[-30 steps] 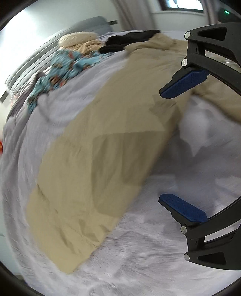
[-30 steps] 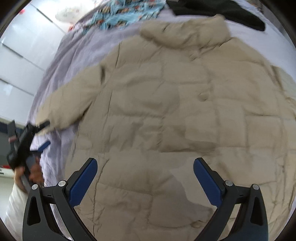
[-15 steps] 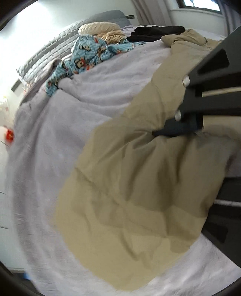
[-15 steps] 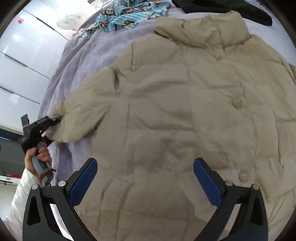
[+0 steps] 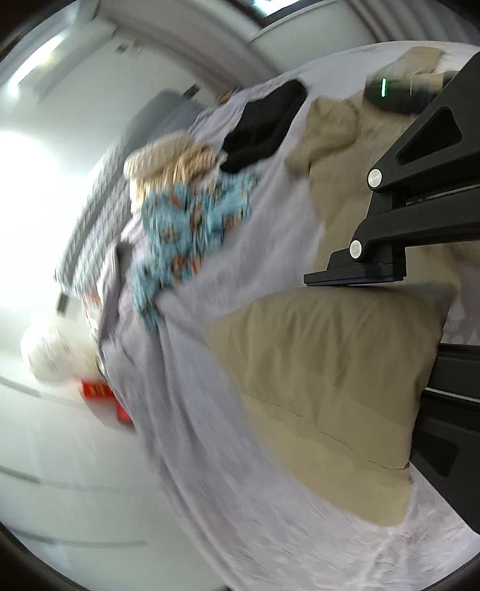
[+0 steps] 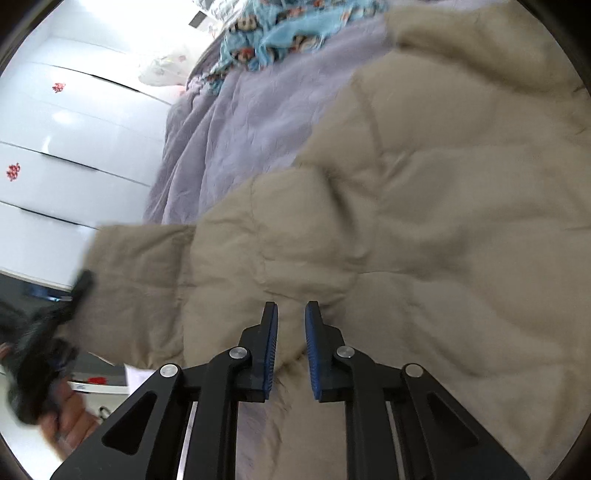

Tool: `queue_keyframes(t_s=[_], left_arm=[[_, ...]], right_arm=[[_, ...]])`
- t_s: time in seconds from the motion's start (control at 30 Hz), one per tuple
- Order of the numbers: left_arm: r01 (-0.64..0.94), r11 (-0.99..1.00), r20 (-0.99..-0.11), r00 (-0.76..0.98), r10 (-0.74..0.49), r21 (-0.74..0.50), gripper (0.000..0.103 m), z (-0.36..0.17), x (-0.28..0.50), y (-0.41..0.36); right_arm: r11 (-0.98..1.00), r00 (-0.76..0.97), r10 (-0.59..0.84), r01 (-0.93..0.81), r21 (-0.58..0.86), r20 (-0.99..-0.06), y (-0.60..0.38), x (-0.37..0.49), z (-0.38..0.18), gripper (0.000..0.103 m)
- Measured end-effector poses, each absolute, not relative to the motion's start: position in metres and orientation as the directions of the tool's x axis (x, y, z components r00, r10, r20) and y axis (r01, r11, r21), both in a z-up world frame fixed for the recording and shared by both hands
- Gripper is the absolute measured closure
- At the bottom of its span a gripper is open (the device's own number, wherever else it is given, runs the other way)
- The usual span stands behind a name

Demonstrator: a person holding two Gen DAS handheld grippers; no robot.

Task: Fold large clothes

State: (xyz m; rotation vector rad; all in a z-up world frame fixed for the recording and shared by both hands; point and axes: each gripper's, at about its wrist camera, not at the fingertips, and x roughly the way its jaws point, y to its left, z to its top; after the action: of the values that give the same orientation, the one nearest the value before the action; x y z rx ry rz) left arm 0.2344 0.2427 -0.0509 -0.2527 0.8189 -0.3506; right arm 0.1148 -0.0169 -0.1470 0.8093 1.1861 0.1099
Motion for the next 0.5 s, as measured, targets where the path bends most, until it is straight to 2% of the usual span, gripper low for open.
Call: queue_keyframes(t_s=[0.17,0.37,0.5], left_arm=[[0.355,0.87,-0.634,0.596,-0.492,-0.342,0.094,-0.023,0.212,0.17],[0.474,0.829,-0.665,0.521,-0.535,-0.295,0.094,-0.024,0.191,0.06],[0.567,0.796,-0.708,0.472,-0.525,-0.212,0.093,-0.042,0.168,-0.022]], right_arm=[[0.706,0.342,0.519,0.346,0.619,-0.783,-0.003,0.122,-0.184,0.087],[0.644,0.317,0.612,0.333,0.689,-0.725,-0.035,0.1,-0.173,0.087],[0.703,0.365,0.499,0.361,0.613,-0.786,-0.106,0.049,-0.14,0.087]])
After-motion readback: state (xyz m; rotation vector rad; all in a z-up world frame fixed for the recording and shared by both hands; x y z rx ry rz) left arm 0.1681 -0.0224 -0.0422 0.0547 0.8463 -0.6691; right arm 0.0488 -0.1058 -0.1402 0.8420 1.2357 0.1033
